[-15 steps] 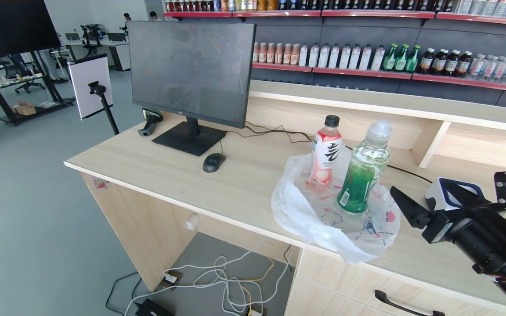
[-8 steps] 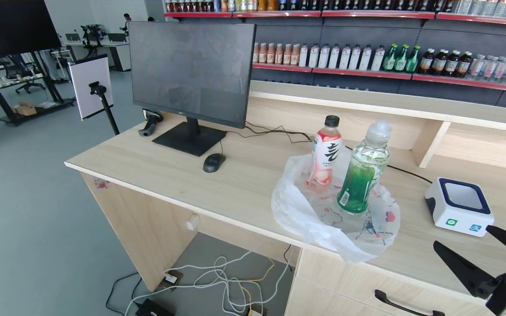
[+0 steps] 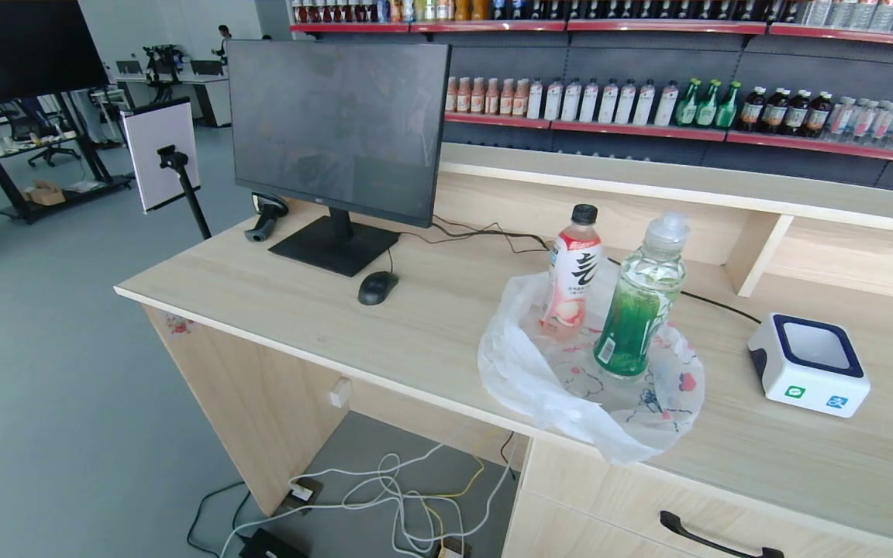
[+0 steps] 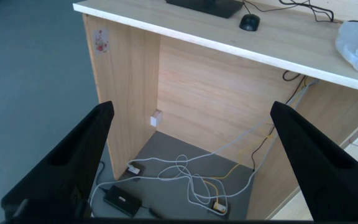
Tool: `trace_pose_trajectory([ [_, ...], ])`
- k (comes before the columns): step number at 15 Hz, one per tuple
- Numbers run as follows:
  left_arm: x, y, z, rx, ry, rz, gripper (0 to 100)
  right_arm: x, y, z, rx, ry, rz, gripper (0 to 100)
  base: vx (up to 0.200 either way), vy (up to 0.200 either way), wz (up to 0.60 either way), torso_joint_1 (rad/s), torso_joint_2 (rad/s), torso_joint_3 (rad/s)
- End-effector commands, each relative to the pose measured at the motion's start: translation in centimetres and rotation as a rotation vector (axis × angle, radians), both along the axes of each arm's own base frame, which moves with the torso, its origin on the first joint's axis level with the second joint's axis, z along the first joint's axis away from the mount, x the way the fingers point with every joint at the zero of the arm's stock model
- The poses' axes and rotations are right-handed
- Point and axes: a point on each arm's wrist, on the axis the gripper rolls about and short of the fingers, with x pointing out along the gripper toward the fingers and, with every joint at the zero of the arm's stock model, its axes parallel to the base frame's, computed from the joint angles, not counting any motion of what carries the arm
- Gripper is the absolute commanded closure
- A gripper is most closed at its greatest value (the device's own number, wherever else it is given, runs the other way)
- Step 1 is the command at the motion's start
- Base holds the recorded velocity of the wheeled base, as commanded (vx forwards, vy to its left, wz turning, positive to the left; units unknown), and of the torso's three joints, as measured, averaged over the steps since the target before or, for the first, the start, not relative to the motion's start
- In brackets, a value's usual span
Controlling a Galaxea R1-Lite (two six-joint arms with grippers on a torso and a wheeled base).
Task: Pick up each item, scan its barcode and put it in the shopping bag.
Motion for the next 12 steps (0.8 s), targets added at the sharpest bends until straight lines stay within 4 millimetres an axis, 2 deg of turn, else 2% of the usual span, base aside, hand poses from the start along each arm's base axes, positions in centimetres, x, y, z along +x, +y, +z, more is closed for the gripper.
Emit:
trace_pose_trajectory([
  [1,0.0,0.0,0.0,0.000,-0.001,0.000,0,-0.1,0.3,-0.5,0.001,0.046,-0.316,0,0.000,0.000,0.00,0.000,0.00,0.000],
  [5,0.0,0.0,0.0,-0.003,-0.001,0.000,0,-1.6,0.4,-1.0,-0.003,-0.130,-0.347,0,0.000,0.000,0.00,0.000,0.00,0.000],
  [12,0.0,0.0,0.0,-0.003,-0.001,0.000,0,-1.7,0.4,-1.0,-0.013,-0.148,-0.329,0,-0.200,0.000,0.00,0.005,0.00,0.002],
])
